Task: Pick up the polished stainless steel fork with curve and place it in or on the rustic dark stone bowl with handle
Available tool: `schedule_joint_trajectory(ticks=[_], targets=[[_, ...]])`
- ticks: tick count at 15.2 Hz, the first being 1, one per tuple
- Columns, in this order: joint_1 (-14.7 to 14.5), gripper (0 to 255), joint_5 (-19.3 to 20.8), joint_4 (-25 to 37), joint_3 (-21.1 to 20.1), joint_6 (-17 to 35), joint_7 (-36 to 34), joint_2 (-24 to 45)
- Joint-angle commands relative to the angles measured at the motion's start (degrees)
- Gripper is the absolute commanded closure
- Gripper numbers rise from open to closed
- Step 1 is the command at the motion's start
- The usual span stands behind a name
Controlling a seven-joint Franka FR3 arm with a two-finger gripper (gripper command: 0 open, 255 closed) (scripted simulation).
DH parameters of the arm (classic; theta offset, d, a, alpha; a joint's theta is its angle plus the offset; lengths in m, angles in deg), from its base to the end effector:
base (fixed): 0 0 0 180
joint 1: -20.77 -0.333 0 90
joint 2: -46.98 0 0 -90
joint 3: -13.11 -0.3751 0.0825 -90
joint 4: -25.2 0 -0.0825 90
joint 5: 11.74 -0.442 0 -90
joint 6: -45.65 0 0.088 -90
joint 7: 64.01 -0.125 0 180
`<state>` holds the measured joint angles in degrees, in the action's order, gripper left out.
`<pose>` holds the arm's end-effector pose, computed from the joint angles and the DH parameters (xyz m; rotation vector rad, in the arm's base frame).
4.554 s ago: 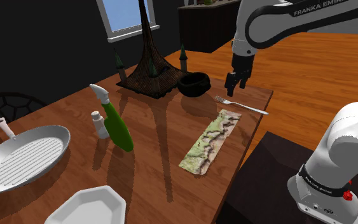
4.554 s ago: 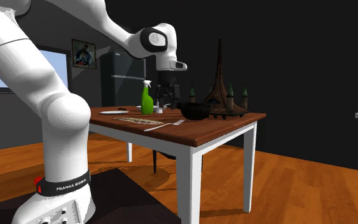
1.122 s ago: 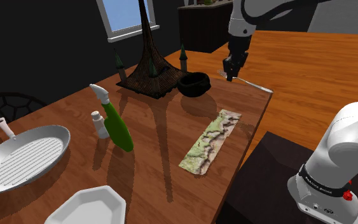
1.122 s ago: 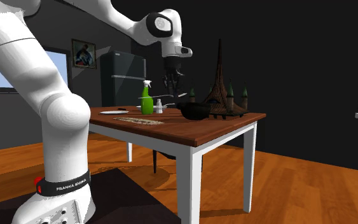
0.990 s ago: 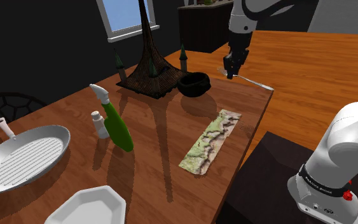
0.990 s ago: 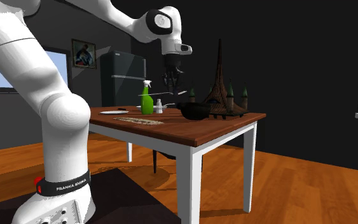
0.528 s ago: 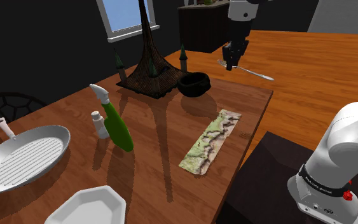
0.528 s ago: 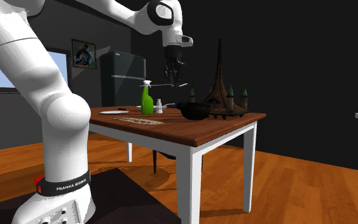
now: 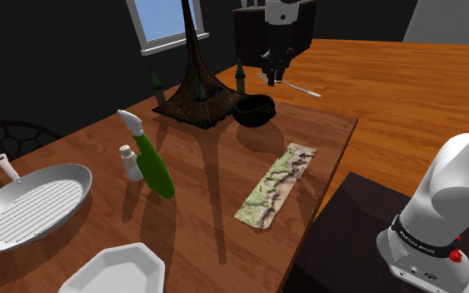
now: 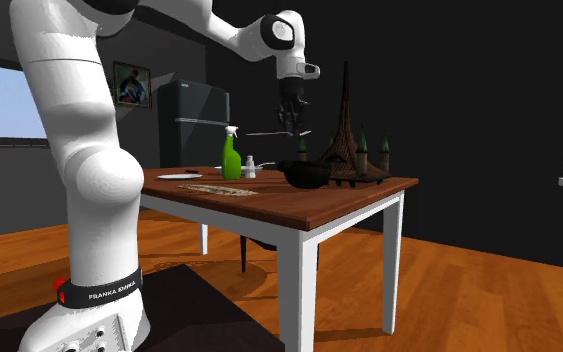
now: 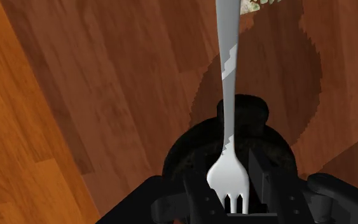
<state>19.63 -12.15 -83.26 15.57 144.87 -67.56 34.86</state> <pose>0.5444 -0.0139 0.6297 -3.1207 0.1331 -0.0777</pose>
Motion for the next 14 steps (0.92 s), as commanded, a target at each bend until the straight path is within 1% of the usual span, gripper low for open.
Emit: schedule_joint_trajectory(ticks=[1,5,6,14], targets=[[-0.41,255,-0.24,4.88,-0.51,-0.11,-0.86,4.75],[-0.92,255,-0.48,16.28,-1.08,-1.99,-1.93,14.26],[-0.96,255,-0.49,17.16,-1.10,-2.17,-2.00,14.95],[-0.98,255,-0.49,10.14,-1.12,4.18,-1.93,14.27]])
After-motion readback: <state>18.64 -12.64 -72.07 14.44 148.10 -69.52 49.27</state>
